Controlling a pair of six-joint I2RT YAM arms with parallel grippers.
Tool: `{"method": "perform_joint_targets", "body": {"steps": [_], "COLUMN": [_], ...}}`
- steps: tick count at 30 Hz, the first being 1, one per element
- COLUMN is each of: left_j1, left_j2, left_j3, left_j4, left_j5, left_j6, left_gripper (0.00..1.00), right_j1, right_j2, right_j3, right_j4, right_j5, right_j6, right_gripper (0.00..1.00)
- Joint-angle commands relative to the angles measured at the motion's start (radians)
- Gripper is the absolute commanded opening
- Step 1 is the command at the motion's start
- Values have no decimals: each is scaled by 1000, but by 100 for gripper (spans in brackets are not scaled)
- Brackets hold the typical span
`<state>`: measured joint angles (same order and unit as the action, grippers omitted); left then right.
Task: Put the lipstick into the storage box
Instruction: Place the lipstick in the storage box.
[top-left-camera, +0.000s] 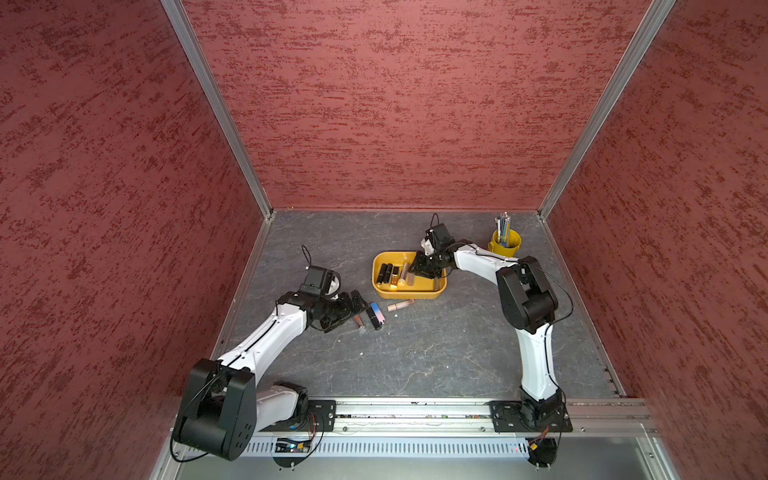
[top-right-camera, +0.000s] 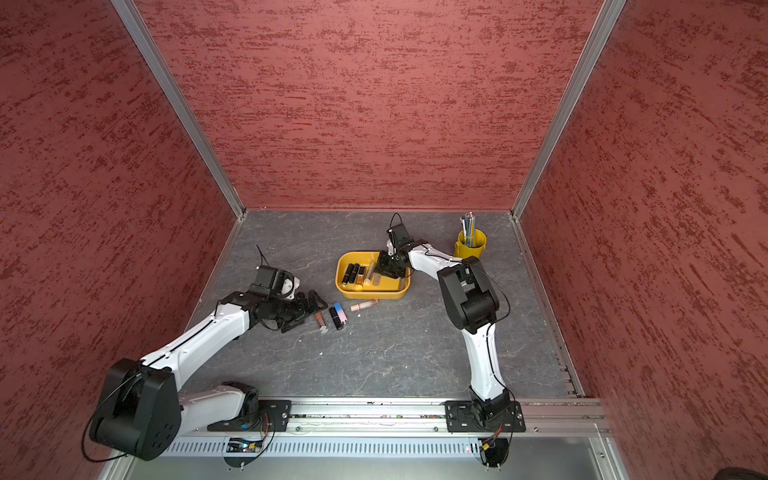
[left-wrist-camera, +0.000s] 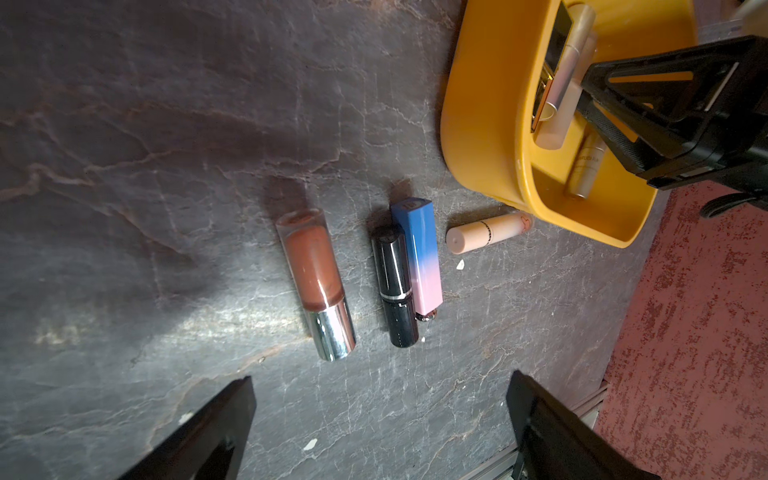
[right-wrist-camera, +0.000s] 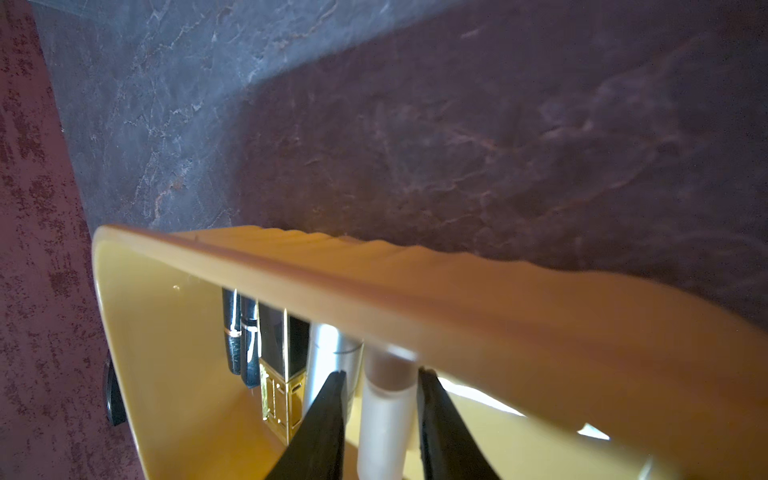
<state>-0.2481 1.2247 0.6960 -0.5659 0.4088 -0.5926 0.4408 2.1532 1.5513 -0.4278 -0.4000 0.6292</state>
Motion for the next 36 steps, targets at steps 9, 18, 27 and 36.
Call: {"method": "perform_joint_targets", "body": {"steps": [9, 18, 27, 36], "left_j1": [-23, -39, -25, 168], "left_j2": [39, 78, 32, -280], "left_j3": [48, 83, 52, -85], "left_j4": [-23, -61, -13, 35], "left_j5": [-60, -126, -107, -18], "left_j6": [22, 35, -17, -130], "left_gripper": [86, 84, 84, 85], "right_j1": [-10, 26, 199, 432], "right_j2": [-144, -414, -578, -439], "right_j3": [-68, -228, -301, -154], "right_j4": [68, 9, -133, -208], "right_j5": [-22, 5, 113, 226], "right_j6": [-9, -109, -217, -238], "right_gripper": [40, 49, 53, 55]}}
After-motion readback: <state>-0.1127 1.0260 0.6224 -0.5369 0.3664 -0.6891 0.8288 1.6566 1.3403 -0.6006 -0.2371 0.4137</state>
